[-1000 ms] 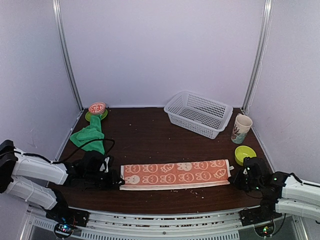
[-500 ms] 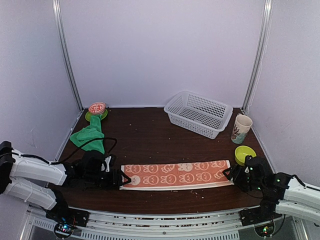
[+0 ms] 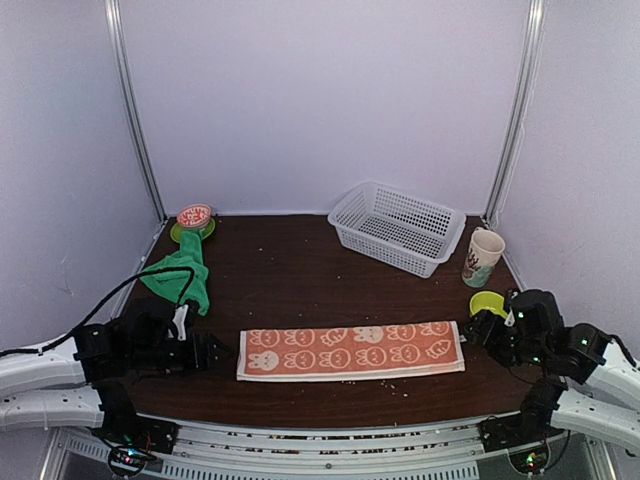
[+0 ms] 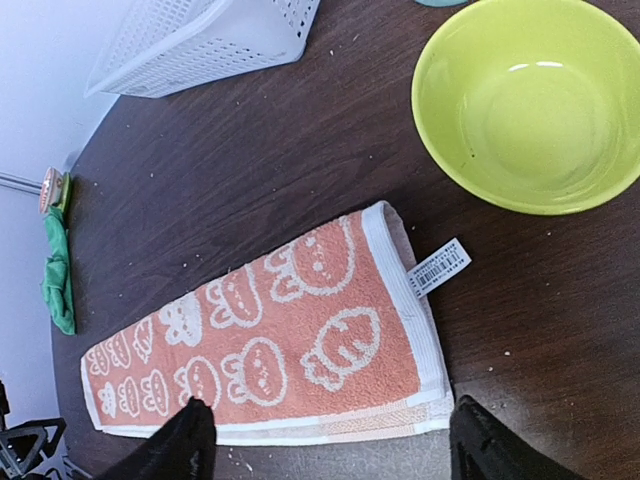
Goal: Roll the towels
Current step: Fold the towel at the center of the board, then adjust the towel at the center of the board.
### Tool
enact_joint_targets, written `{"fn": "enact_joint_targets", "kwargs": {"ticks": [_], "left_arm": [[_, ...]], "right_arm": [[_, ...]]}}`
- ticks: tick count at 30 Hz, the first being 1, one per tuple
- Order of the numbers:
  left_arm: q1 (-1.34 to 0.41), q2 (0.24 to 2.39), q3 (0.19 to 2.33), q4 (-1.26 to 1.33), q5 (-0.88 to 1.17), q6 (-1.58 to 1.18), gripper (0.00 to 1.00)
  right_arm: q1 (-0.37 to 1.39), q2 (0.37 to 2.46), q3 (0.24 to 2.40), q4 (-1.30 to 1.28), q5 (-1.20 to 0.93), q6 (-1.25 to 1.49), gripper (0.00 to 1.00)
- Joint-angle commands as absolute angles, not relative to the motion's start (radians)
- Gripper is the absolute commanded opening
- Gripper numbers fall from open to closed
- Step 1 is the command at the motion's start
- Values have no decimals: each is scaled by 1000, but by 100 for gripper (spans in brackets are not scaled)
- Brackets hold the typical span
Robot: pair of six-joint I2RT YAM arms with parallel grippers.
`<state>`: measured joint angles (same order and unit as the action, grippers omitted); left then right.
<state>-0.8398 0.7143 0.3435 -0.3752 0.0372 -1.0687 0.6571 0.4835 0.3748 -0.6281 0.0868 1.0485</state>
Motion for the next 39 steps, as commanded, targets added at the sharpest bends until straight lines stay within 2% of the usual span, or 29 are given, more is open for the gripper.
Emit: {"fn": "enact_joint_targets", "kwargs": {"ticks": [1, 4, 7, 11, 18, 22, 31, 34, 39], "left_arm": [[-844, 746, 381, -405, -45, -1068, 73], [-844, 878, 432, -358, -57, -1048, 69], [-844, 1016, 546, -340, -46, -981, 55], [-844, 1137, 664, -243, 6, -932, 44], [-842, 1433, 754, -51, 105, -921, 22], [-831, 1530, 697, 35, 98, -970, 13], [-813, 1550, 535, 106, 76, -1017, 6], [-811, 1533, 497, 108, 61, -1028, 5], [-809, 1483, 462, 15, -19, -1042, 0]], "right_arm": [[668, 629, 386, -534, 80, 976, 73], [669, 699, 376, -443, 87, 975, 58], [673, 765, 384, -362, 74, 983, 45], [698, 843, 399, -260, 50, 991, 40], [701, 1011, 387, -120, 46, 1028, 40], [701, 1061, 380, -95, 82, 1043, 41], [705, 1081, 349, -98, 83, 1038, 45], [725, 1064, 376, -124, 89, 1012, 51], [747, 1022, 425, -180, 100, 981, 68]]}}
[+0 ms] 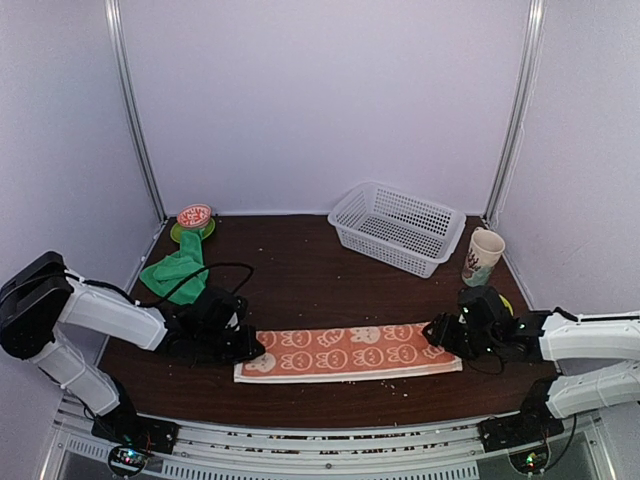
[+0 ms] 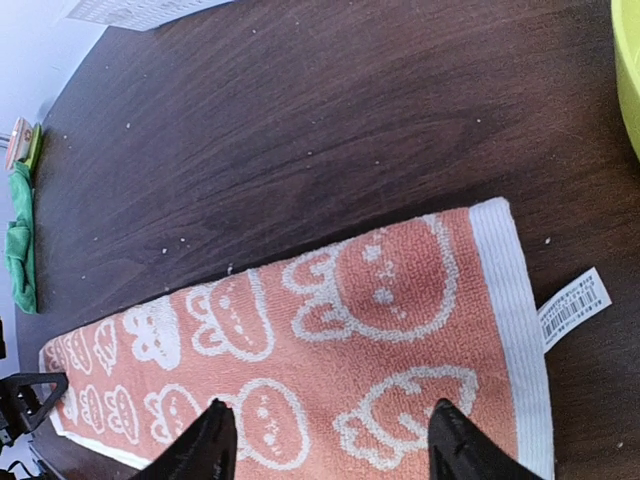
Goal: Roll the towels
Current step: Adjust the towel at the center of the board.
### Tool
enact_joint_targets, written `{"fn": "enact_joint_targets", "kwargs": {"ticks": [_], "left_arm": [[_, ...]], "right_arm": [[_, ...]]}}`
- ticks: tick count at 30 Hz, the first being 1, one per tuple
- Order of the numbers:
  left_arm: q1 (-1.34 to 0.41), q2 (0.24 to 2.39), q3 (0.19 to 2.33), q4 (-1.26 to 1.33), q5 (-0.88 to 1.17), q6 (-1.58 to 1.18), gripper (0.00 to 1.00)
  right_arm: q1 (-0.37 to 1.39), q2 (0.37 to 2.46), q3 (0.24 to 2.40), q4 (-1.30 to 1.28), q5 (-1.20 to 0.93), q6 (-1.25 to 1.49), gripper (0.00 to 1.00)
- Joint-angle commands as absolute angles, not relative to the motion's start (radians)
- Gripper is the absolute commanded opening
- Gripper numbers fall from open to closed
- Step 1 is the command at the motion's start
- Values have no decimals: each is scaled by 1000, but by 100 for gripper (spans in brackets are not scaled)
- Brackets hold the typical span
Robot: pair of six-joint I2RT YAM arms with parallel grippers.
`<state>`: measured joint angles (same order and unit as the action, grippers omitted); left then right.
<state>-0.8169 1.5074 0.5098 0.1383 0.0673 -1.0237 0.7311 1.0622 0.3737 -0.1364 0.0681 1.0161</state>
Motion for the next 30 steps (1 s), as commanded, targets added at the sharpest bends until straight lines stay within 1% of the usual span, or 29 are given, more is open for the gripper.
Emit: {"fn": "enact_joint_targets", "kwargs": {"ticks": [1, 4, 8, 11, 13, 16, 18, 19, 22, 27, 30], "left_arm": [[-808, 1467, 447, 5, -30, -1048, 0], [-800, 1405, 400, -7, -52, -1071, 0], [-799, 1311, 388, -80, -84, -1075, 1], [-802, 1245, 428, -122, -69, -1027, 5], [-817, 1219, 487, -137, -29, -953, 14], [-864, 1246, 629, -202, -6, -864, 39], [-887, 1283, 710, -213, 6, -852, 47], [-894, 1308, 740, -209, 14, -847, 49], [-912, 1399, 813, -180, 33, -837, 49], [-917, 1557, 911, -119, 90, -841, 44], [-922, 1589, 930, -117, 101, -842, 42]], "right_arm": [[746, 1016, 435, -193, 103, 973, 71], [747, 1003, 467, -246, 120, 941, 75], [747, 968, 476, -310, 181, 927, 75], [747, 955, 448, -304, 202, 932, 75], [747, 971, 434, -292, 188, 941, 74], [747, 1007, 420, -266, 169, 958, 72], [748, 1026, 404, -231, 169, 969, 71], [748, 1037, 401, -221, 169, 975, 71], [747, 1069, 383, -185, 173, 1008, 69], [747, 1099, 379, -148, 176, 1020, 67], [755, 1088, 411, -177, 156, 989, 63]]}}
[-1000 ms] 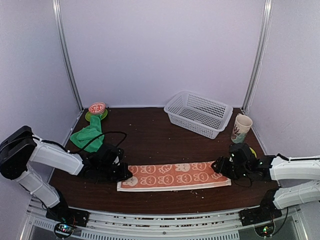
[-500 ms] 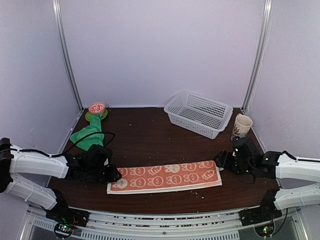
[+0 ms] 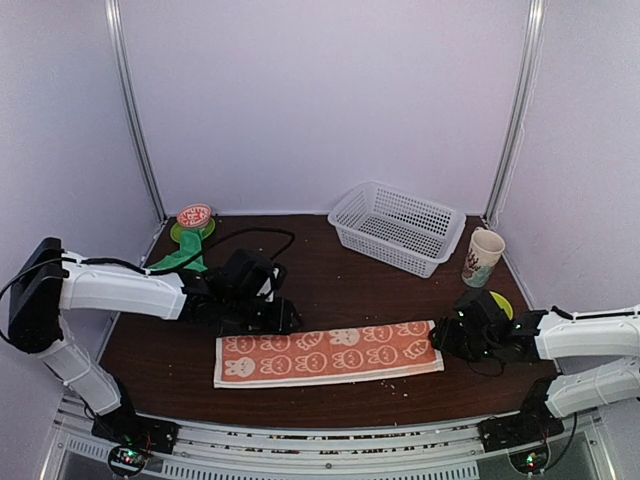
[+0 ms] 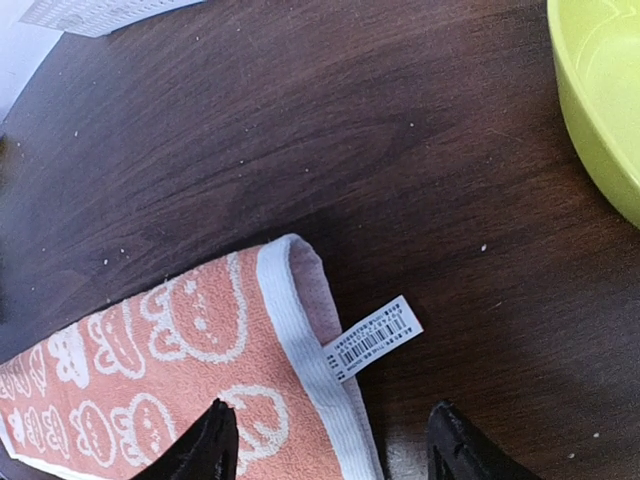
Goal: Roll the towels
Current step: Adjust the towel at the center of the board.
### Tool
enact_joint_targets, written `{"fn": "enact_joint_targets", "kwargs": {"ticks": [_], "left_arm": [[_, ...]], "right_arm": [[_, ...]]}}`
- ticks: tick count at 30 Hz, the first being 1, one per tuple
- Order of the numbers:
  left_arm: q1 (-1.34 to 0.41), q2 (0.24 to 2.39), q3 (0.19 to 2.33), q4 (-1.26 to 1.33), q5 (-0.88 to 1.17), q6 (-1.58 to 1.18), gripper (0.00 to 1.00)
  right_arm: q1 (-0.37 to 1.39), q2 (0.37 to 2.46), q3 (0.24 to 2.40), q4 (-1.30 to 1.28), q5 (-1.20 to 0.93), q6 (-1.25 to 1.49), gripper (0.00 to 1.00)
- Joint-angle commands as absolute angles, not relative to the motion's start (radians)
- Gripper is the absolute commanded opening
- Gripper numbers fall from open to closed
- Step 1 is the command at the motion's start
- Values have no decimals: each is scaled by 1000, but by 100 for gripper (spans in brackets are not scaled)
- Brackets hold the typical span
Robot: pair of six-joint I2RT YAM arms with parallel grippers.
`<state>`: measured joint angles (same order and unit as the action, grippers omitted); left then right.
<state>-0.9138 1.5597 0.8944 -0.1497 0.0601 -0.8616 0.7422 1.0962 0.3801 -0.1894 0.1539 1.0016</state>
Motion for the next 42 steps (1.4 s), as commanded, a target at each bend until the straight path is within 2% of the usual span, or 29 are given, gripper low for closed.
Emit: {"fn": "enact_joint_targets", "kwargs": {"ticks": [1, 7, 20, 31, 38, 42], "left_arm": [[-923, 1586, 924, -117, 99, -843, 42], [-923, 1520, 800, -102, 61, -873, 41], [-924, 1224, 556, -224, -63, -983, 41], [-924, 1158, 500, -295, -120, -1016, 40], [-924, 1100, 477, -326, -144, -1030, 40], [-923, 1087, 476, -347, -154, -1032, 40]], "right_arm": [[759, 1080, 419, -192, 150, 977, 62], [807, 1054, 386, -222, 113, 974, 46], [826, 1020, 318, -255, 195, 1081, 38], [824, 1069, 294, -186, 170, 1107, 22], [825, 1070, 292, -183, 165, 1104, 3], [826, 1066, 297, -189, 158, 1104, 0]]}}
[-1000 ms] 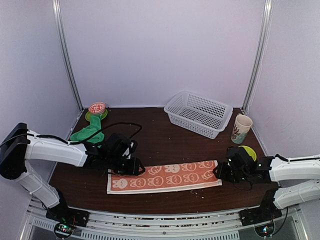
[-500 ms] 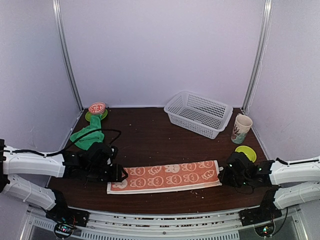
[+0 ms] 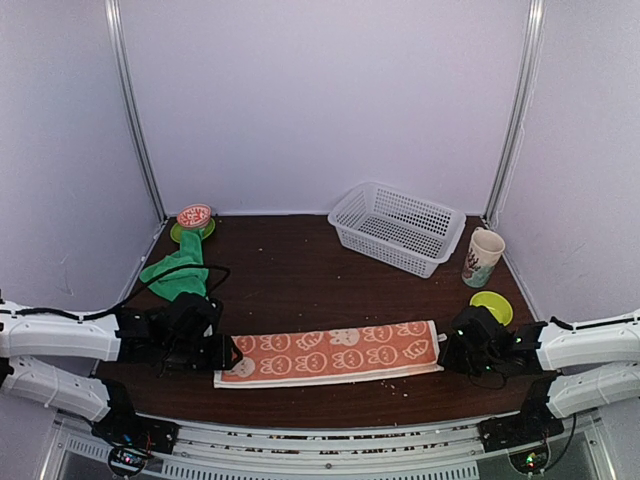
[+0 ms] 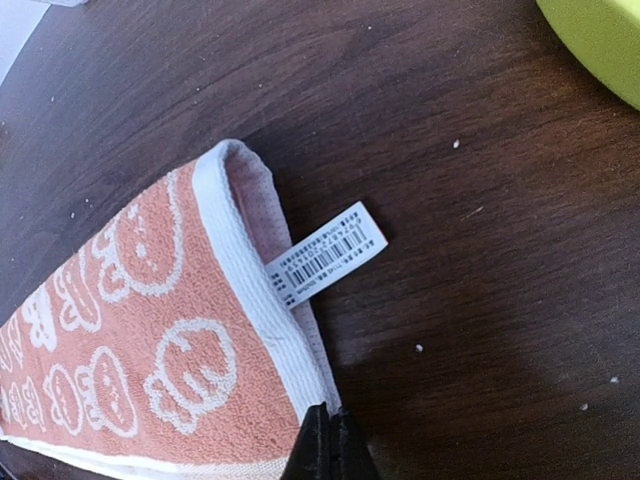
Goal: Roll the towels
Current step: Adjust the towel at the center of the board.
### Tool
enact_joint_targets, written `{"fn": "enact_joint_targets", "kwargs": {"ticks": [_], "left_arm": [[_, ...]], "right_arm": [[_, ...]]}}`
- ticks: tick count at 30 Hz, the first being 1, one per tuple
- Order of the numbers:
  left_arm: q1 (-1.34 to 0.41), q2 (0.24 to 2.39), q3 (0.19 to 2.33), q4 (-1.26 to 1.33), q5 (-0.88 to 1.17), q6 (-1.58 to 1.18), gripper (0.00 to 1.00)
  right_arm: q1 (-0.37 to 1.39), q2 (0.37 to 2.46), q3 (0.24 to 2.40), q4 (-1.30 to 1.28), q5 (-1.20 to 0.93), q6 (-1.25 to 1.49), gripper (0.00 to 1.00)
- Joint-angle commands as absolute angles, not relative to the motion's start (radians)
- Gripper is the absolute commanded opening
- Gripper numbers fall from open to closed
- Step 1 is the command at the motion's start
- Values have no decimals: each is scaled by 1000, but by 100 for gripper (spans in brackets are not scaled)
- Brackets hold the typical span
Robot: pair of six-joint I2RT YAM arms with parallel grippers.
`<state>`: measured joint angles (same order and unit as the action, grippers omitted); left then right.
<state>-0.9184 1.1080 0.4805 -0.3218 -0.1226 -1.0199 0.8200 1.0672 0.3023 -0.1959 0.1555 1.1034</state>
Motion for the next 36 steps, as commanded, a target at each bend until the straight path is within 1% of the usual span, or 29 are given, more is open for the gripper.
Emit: {"fn": "enact_joint_targets", "kwargs": {"ticks": [1, 14, 25, 27, 31, 34, 36], "left_arm": [[-923, 1082, 477, -353, -158, -1033, 40], [-923, 1007, 474, -420, -208, -1040, 40], [-923, 991, 464, -444, -212, -1050, 39], [-924, 987, 464, -466, -225, -1058, 42], [-923, 971, 461, -539, -255, -1099, 49], [-924, 950, 442, -562, -261, -1114, 49], [-923, 948, 434, -561, -256, -1115, 48]], "right_arm": [[825, 1061, 298, -195, 157, 1104, 0], [826, 887, 328, -363, 136, 1080, 0], [828, 885, 275, -345, 78, 1074, 0], [828, 893, 281, -341, 88, 1074, 0], [828, 907, 288, -326, 108, 1077, 15], [827, 923, 294, -311, 109, 1072, 21], [827, 937, 302, -307, 106, 1067, 24]]}}
